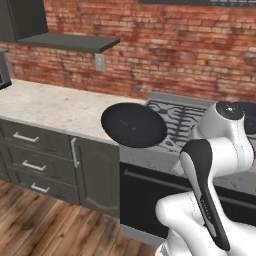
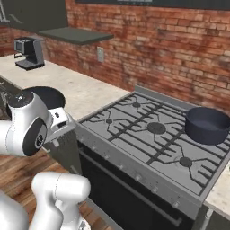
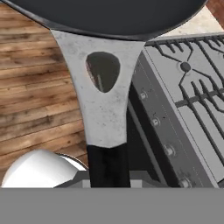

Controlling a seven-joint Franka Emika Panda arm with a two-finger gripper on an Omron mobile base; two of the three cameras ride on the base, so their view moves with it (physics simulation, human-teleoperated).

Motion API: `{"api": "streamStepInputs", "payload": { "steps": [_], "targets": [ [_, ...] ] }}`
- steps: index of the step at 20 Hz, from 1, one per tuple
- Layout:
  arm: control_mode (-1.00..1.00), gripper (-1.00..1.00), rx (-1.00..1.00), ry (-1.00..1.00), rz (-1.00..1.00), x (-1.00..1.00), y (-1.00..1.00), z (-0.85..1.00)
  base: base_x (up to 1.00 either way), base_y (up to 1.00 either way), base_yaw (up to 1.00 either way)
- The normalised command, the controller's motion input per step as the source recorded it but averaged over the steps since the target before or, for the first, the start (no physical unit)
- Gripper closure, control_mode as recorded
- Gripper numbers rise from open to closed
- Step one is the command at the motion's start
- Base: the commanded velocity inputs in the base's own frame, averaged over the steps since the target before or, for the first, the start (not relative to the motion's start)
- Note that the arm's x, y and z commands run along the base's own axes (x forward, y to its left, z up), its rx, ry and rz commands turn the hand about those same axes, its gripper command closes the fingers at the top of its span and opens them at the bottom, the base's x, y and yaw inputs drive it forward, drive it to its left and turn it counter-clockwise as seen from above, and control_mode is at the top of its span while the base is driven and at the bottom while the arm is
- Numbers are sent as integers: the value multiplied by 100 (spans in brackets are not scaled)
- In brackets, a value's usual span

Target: Move the pot and pan from the stove into the sink.

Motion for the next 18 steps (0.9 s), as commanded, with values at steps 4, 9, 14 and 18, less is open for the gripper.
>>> {"api": "streamStepInputs", "payload": {
  "steps": [4,9,14,18],
  "targets": [
    [100,100,0,0,0,0,0,0,-29,-14,33],
    [100,100,0,0,0,0,0,0,-35,-18,34],
    [100,100,0,0,0,0,0,0,-39,-20,34],
    [100,100,0,0,0,0,0,0,-38,-20,33]
  ]
}}
